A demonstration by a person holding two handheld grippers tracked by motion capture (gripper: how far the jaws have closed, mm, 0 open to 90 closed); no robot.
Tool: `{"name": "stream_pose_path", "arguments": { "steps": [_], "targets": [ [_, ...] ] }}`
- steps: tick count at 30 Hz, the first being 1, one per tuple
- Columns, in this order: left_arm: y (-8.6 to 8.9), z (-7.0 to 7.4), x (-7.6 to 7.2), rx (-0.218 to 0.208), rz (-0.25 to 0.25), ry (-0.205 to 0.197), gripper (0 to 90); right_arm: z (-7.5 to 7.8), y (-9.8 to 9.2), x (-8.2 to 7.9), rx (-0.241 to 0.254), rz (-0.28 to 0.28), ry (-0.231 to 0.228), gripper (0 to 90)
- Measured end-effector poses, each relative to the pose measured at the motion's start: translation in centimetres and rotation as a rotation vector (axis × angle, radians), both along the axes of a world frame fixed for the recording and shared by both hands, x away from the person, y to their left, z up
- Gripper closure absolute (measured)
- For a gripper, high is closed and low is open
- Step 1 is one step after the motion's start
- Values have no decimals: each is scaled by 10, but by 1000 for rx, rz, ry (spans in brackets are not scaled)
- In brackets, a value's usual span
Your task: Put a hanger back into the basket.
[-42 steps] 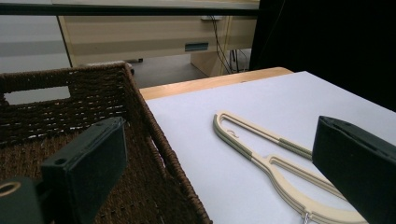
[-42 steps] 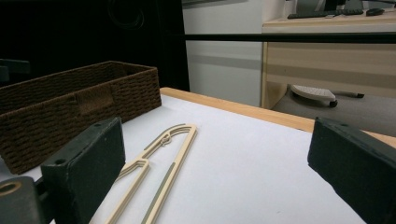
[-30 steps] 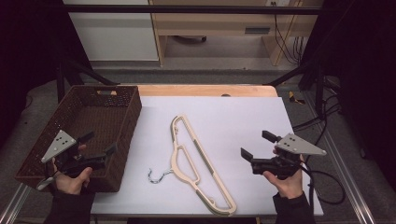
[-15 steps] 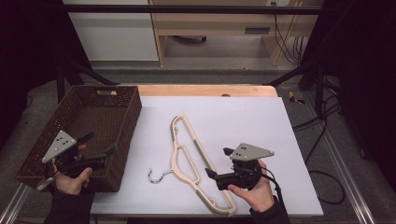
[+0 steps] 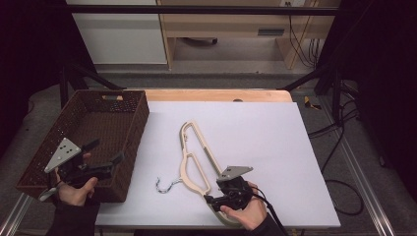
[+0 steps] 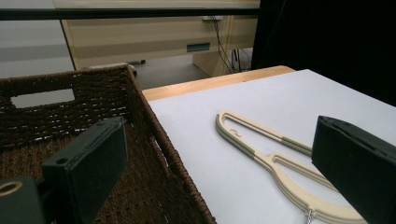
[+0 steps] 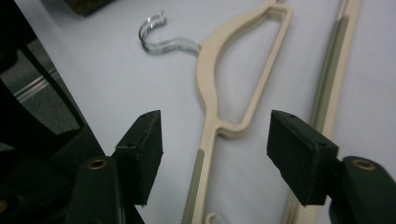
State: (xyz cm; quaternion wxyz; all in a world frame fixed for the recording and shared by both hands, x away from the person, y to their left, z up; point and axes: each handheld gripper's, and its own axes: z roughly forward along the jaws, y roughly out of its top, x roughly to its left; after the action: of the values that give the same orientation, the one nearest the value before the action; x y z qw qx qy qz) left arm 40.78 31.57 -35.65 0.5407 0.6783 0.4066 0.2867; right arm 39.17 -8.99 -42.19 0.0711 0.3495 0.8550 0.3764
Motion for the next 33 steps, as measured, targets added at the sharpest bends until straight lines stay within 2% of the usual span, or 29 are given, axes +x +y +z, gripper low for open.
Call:
{"name": "stream_pose_path", "arguments": {
  "steps": [2,3,5,6,8,12,17,18,19,22,25,29,33],
  "targets": [
    [-1,0,0,-1,-2,1,34,-8,2,0,-33,1,23,431],
    [-1,0,0,0,-1,1,34,-15,4,-1,-52,2,57,471],
    [-2,0,0,2,-3,1,34,-19,5,-1,-60,9,66,494],
    [-2,0,0,3,-3,1,34,-24,8,-2,-85,-12,101,539],
    [-3,0,0,3,-6,0,35,-26,8,-2,-93,-11,103,562],
    [-4,-1,0,5,-8,0,36,-32,10,-2,-107,-8,155,628],
    [-6,-1,0,6,-10,2,36,-37,12,0,-113,2,172,661],
    [-6,-1,0,6,-10,1,36,-38,13,0,-117,0,183,676],
    [-6,-1,0,6,-11,1,37,-40,13,0,-123,-3,174,708],
    [-6,-1,0,5,-11,3,38,-40,12,1,-116,2,191,740],
    [-6,-1,0,3,-13,2,39,-40,13,0,-108,-20,201,759],
    [-6,-1,0,2,-12,2,40,-38,12,1,-83,-35,233,766],
    [-7,-2,0,5,-16,3,41,-36,10,1,-66,-44,239,768]
  ]
}}
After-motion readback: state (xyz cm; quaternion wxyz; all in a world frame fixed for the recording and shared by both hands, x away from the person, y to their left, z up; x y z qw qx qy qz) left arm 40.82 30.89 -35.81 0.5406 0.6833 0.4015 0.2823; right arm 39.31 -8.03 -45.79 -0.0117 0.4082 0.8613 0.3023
